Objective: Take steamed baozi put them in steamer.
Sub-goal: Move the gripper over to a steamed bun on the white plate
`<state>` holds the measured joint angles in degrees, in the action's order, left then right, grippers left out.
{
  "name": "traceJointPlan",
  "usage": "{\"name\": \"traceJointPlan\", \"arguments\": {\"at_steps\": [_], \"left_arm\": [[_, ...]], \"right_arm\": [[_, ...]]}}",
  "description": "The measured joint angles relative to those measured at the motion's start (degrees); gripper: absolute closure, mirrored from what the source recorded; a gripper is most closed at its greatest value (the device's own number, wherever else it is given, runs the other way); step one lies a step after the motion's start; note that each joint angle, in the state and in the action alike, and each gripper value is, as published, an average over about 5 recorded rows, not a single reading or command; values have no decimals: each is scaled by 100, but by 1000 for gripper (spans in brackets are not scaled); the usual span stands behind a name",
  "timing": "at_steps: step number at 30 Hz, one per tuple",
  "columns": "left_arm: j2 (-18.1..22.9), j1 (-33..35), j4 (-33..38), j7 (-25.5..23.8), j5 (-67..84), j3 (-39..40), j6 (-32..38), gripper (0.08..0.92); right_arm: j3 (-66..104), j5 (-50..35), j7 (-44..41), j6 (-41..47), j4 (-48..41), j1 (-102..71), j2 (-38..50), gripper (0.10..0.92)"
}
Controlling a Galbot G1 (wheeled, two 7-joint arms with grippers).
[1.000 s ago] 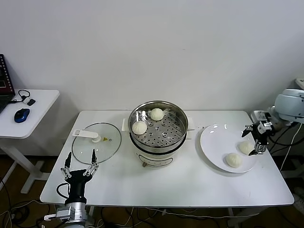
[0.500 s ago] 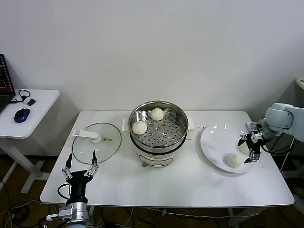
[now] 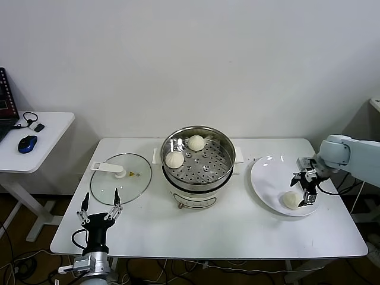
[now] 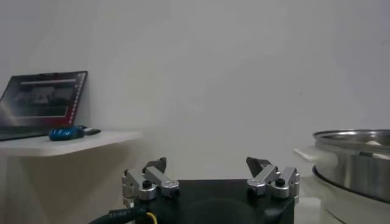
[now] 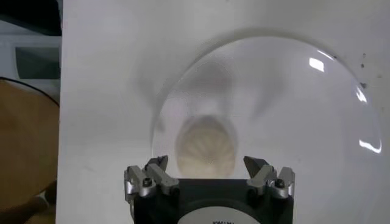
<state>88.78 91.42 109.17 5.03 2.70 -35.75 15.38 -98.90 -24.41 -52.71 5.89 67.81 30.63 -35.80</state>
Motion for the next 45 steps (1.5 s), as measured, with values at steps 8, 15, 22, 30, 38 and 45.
{"name": "traceJointPlan", "arguments": {"at_steps": [8, 15, 22, 30, 38, 45], "left_arm": [[-51, -37, -81, -3, 51, -21, -3, 177], [-65, -68, -125, -16, 69, -25, -10, 177], [-74, -105, -178, -17, 78, -28, -18, 177], [-74, -113, -213, -16, 78, -26, -15, 177], [-74, -121, -233, -15, 81, -22, -6, 177], [-77, -125, -229, -14, 93, -30, -5, 177]], "right_arm": [[144, 24, -67, -73, -283, -224, -183, 203], [214, 51, -132, -125, -462, -363, -282, 203], [287, 102, -197, -182, -605, -482, -312, 203], [409, 153, -239, -235, -773, -623, -398, 203], [443, 210, -322, -271, -853, -696, -437, 205], [458, 213, -374, -281, -860, -707, -456, 364]]}}
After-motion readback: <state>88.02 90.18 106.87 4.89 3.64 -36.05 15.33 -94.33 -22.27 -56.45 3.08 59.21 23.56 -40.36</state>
